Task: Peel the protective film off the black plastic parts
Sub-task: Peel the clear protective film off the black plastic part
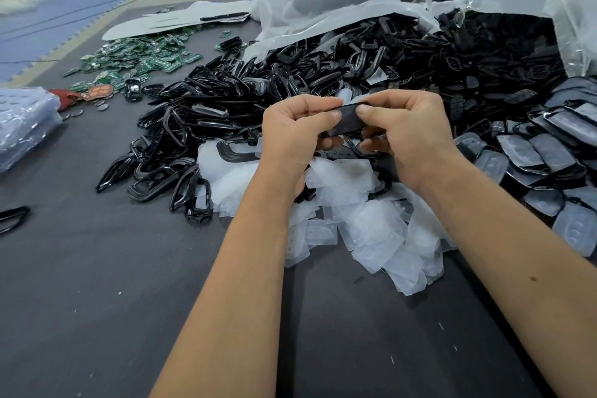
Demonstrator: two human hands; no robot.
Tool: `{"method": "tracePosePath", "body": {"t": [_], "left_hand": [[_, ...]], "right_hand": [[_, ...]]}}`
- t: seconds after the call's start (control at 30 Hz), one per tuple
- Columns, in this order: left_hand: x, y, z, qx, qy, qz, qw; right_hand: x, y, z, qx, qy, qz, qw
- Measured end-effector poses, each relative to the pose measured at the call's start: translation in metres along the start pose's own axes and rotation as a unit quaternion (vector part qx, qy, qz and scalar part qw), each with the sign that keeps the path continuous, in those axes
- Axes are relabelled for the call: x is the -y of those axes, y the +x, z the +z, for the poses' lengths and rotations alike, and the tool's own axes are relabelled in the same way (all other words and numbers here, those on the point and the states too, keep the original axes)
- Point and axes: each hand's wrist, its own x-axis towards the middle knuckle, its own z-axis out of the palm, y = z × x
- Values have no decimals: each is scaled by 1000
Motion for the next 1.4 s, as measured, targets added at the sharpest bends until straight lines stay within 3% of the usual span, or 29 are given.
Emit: {"method": "tracePosePath", "body": {"t": [0.2, 0.27, 0.4, 0.57, 0.63, 0.73, 0.8, 0.9, 1.03, 1.4], "left_hand": [[0, 1, -1, -29, -12, -27, 999], [0, 2, -1, -36, -21, -38, 998], [-1, 3, -4, -34, -57, -60, 996], [-6, 3, -8, -5, -113, -101, 988], [-8, 4, -7, 7, -144, -111, 983], [-7, 4, -5, 16, -146, -92, 985], [-5, 3, -3, 16, -116, -66, 991], [-3, 3, -3, 20, -92, -56, 994], [-1, 6, -4, 15, -109, -65, 992], [0, 8, -5, 4, -90, -94, 991]], "right_hand": [[0, 0, -3, 46, -27, -32, 998], [0, 0, -8, 45, -87, -99, 990], [-2, -3, -16, 97, -316, -312, 891], [-4, -1, -12, 71, -324, -376, 865], [-2, -1, -9, 44, -278, -330, 901], [2, -2, -3, 17, -86, -116, 989], [7, -2, -2, 33, 14, 7, 999], [11, -1, -6, 84, 101, 94, 987], [10, 0, -11, 129, 117, 103, 979], [3, -2, -7, 115, 93, 39, 988]]}}
